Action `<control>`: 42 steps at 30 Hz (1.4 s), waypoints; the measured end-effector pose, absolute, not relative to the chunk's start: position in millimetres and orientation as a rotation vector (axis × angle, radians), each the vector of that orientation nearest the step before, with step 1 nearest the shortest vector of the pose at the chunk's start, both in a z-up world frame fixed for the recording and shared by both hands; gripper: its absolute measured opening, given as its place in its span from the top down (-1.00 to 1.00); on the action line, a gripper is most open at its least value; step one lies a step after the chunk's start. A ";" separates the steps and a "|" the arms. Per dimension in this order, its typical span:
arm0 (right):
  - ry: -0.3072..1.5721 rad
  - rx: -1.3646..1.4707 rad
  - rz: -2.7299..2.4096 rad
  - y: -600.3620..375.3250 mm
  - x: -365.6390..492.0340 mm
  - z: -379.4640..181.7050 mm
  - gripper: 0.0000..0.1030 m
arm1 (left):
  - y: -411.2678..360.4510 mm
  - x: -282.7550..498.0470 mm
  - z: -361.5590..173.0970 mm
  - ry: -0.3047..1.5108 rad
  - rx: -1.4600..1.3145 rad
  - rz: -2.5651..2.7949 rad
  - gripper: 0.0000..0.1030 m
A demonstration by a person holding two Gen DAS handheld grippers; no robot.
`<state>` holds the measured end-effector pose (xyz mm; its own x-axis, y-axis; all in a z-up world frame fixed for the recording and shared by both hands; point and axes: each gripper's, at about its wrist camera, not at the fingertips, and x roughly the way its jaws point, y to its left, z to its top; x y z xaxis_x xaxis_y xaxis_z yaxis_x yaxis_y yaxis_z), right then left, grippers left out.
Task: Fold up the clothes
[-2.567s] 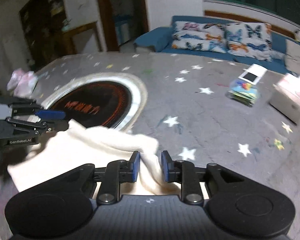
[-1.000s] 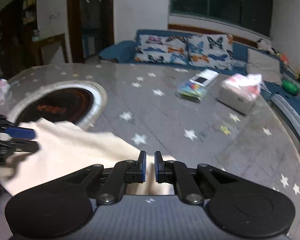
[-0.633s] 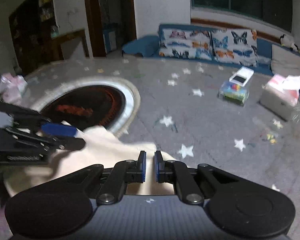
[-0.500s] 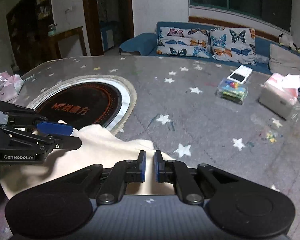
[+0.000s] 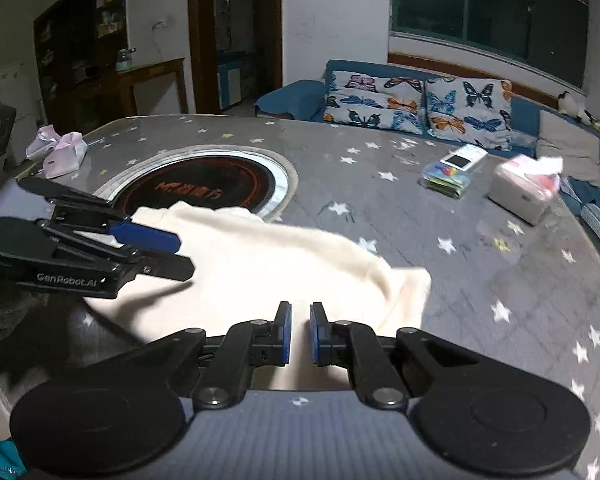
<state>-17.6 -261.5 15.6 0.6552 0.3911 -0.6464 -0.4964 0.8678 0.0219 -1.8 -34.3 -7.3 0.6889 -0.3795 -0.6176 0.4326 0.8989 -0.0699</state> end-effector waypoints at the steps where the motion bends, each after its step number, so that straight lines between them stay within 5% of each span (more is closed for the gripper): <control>1: 0.702 -0.153 0.498 -263.9 -18.7 12.4 0.84 | -34.0 -2.4 -10.9 0.684 0.083 -0.445 0.38; 42: 0.717 -0.116 0.502 -230.6 66.2 6.6 0.70 | 5.1 48.2 -10.0 0.712 -0.068 -0.276 0.38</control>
<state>66.2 -230.6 6.6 0.6408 0.4005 -0.6549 -0.4786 0.8755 0.0671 48.2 5.1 -10.0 0.7221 -0.2731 -0.6356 0.2271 0.9614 -0.1551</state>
